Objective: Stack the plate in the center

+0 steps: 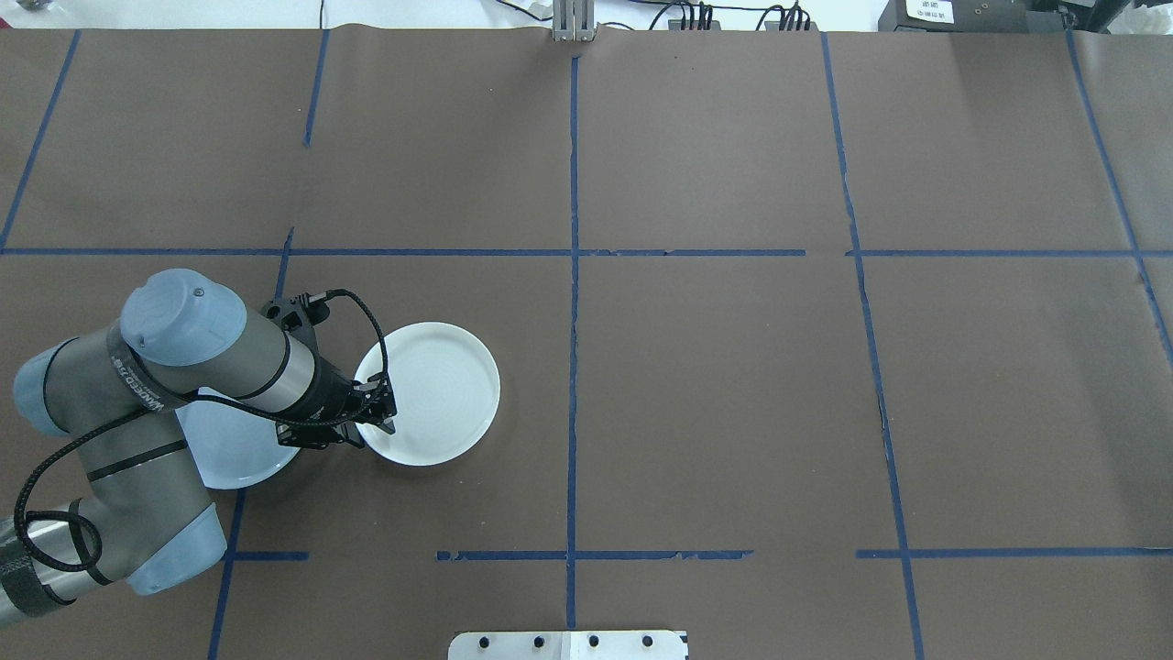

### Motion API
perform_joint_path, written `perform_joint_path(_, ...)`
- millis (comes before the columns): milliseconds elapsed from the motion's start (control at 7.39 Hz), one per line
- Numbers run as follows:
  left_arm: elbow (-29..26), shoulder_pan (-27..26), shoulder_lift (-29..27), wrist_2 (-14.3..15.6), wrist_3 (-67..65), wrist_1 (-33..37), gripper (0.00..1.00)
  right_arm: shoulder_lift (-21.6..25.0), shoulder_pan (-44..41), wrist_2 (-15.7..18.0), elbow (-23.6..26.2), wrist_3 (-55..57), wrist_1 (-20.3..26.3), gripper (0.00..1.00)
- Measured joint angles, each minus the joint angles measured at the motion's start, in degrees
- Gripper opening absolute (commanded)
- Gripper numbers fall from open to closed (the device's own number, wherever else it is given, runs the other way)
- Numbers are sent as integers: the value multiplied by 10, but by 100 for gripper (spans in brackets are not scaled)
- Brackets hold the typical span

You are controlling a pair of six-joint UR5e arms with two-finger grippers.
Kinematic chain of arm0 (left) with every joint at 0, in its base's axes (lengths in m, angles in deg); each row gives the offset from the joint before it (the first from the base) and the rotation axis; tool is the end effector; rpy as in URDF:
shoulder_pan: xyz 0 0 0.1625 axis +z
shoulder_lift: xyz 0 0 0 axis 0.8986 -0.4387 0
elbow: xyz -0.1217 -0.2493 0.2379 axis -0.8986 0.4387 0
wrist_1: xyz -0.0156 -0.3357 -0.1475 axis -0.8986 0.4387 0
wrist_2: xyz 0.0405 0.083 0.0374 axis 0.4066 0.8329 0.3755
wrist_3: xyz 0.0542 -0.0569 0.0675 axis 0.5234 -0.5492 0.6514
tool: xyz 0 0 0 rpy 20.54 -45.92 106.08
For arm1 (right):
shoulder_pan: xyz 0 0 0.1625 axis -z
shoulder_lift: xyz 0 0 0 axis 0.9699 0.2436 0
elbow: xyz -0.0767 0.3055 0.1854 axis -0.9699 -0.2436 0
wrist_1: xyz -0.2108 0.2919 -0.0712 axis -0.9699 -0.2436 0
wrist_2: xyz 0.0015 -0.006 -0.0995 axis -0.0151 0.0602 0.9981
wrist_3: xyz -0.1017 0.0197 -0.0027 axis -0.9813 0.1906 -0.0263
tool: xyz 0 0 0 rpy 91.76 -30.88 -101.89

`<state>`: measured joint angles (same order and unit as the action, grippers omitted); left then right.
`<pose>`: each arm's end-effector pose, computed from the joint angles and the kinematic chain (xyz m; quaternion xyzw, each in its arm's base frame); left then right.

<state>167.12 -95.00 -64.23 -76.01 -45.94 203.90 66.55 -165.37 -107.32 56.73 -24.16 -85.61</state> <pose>0.4149 -0.3433 0.3405 -0.1305 0.4747 -0.1493 0.8575 0.0598 -0.3946 0.5918 -0.0279 -0.3612 0.0301 0.9316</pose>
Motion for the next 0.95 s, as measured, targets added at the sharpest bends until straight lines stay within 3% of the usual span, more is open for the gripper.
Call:
perform_joint_path(541, -3, 0, 1, 0, 1, 1, 30, 0, 0, 0, 0, 0, 0, 100)
perform_joint_path(677, -4, 0, 2, 0, 2, 1, 21, 0, 0, 0, 0, 0, 0, 100)
perform_joint_path(812, -6, 0, 2, 0, 3, 1, 0, 0, 0, 0, 0, 0, 0, 100)
perform_joint_path(947, -6, 0, 1, -5, 7, 1, 0, 0, 0, 0, 0, 0, 0, 100)
